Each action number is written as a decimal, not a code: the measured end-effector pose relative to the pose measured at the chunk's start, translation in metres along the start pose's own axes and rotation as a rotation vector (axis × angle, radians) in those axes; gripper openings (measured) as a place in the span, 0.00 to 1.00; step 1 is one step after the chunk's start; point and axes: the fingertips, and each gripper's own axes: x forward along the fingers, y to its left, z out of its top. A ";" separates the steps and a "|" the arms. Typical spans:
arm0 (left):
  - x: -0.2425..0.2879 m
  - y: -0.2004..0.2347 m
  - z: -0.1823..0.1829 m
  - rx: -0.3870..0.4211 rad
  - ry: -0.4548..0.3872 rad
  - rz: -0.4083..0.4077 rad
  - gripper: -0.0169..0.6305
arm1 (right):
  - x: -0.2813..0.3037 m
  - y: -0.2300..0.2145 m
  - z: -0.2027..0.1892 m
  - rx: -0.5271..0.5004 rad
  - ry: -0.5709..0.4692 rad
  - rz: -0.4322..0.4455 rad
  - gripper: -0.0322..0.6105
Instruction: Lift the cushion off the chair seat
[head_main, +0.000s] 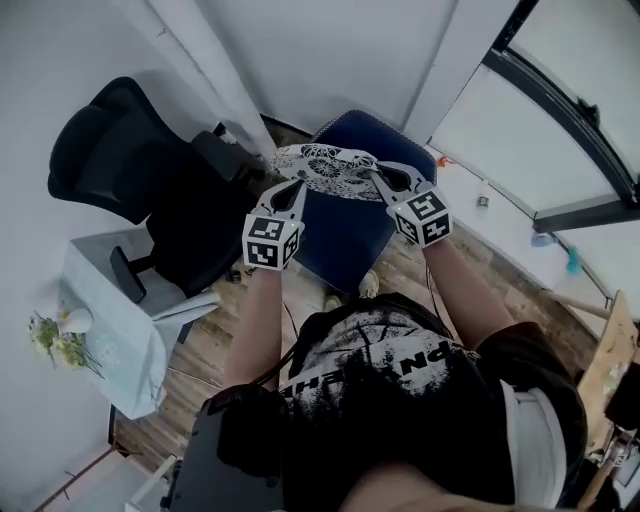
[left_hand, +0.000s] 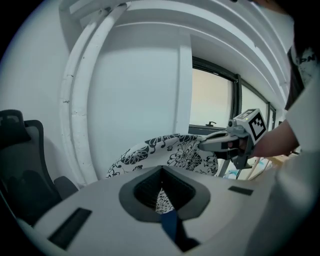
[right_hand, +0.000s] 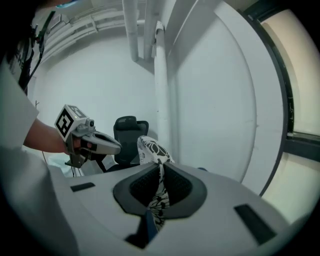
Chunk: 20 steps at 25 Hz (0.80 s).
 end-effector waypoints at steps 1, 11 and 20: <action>-0.001 0.001 0.005 0.002 -0.011 0.006 0.05 | -0.003 -0.001 0.009 -0.002 -0.017 -0.001 0.10; -0.004 0.007 0.050 0.033 -0.104 0.033 0.05 | -0.022 -0.013 0.068 -0.061 -0.123 -0.009 0.10; -0.002 0.002 0.047 0.033 -0.094 0.035 0.05 | -0.021 -0.008 0.063 -0.044 -0.118 0.018 0.10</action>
